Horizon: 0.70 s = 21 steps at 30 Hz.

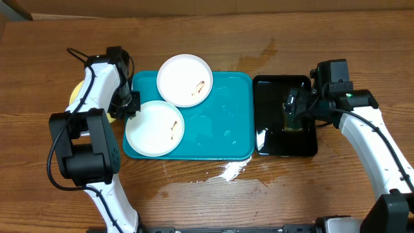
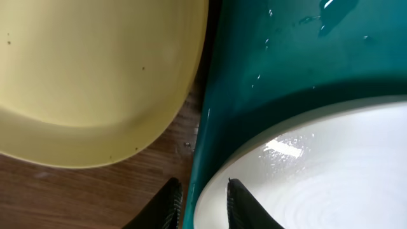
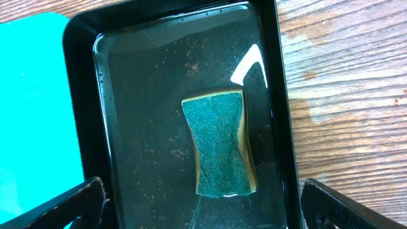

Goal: Clean dirty plates on tray and stack at the side
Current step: 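Grasp the rim of the front white plate with the left gripper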

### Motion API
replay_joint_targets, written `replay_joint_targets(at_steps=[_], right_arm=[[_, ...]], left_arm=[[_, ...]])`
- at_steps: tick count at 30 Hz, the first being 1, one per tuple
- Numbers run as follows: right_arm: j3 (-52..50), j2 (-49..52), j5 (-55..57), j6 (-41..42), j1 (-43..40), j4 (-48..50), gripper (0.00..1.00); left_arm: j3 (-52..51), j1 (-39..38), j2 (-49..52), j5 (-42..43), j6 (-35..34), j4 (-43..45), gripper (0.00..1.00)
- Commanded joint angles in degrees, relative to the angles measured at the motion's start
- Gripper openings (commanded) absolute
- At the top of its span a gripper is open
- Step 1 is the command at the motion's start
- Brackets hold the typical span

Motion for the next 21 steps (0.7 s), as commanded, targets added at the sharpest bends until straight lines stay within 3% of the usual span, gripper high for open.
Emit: replay_joint_targets(at_steps=[1,9,17,21], right_arm=[[0.5,0.33,-0.28,0.09,-0.07,0.11,1.0],[0.5,0.31,-0.28,0.09,-0.07,0.11,1.0],[0.5,0.31,-0.28,0.09,-0.07,0.11,1.0],[0.5,0.33,-0.28,0.09,-0.07,0.11,1.0]], left_arm=[[-2.29,0.24,-1.53,2.32,0.33,1.11,0.26],[-7.21,0.22,-1.53,7.13,1.31,3.67,0.24],[-7.19,-0.44,-1.55,21.09,3.28,1.09,0.24],[-7.21,-2.29,-1.55,21.38,3.26,0.87,0.24]])
